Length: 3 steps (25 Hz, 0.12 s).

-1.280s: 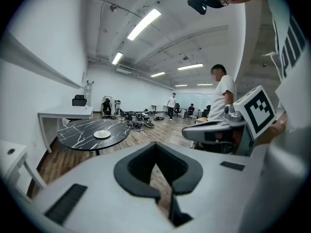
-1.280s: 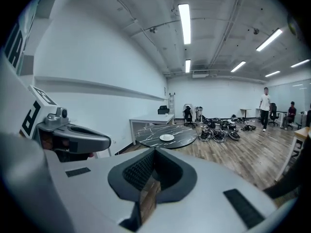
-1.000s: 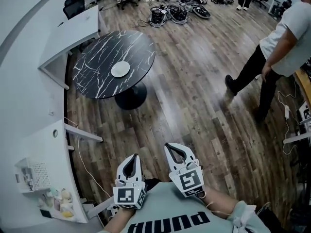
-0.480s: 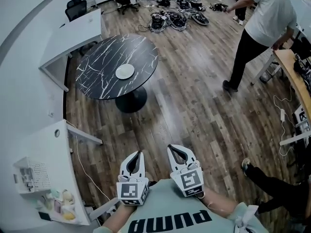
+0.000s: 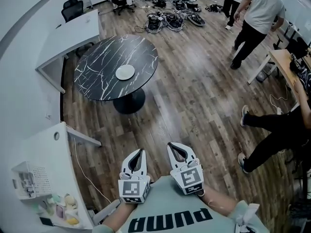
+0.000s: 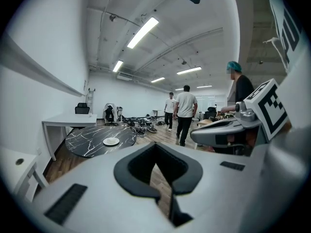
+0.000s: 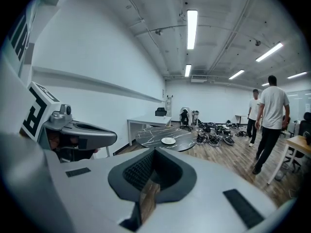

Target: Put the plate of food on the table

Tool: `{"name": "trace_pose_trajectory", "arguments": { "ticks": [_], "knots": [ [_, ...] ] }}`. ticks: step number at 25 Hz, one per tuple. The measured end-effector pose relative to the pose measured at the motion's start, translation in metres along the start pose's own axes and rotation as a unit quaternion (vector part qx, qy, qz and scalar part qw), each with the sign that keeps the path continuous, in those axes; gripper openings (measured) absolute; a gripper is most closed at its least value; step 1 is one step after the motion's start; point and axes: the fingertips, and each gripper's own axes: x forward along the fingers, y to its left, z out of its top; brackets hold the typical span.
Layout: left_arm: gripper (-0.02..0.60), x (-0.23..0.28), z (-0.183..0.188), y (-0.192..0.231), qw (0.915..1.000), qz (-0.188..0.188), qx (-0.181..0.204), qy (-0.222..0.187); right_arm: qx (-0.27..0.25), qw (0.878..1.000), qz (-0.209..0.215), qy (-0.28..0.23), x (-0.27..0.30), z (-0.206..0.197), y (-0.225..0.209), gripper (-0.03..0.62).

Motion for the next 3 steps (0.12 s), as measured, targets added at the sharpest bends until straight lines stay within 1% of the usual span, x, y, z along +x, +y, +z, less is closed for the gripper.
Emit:
{"name": "trace_pose_trajectory", "arguments": {
  "ticks": [3],
  "knots": [
    [0.006,0.0001,0.0004,0.0079,1.0000,-0.003,-0.001,0.000,0.001,1.000,-0.001,0.002,0.0072,0.0018,0.0045,0.006]
  ]
}}
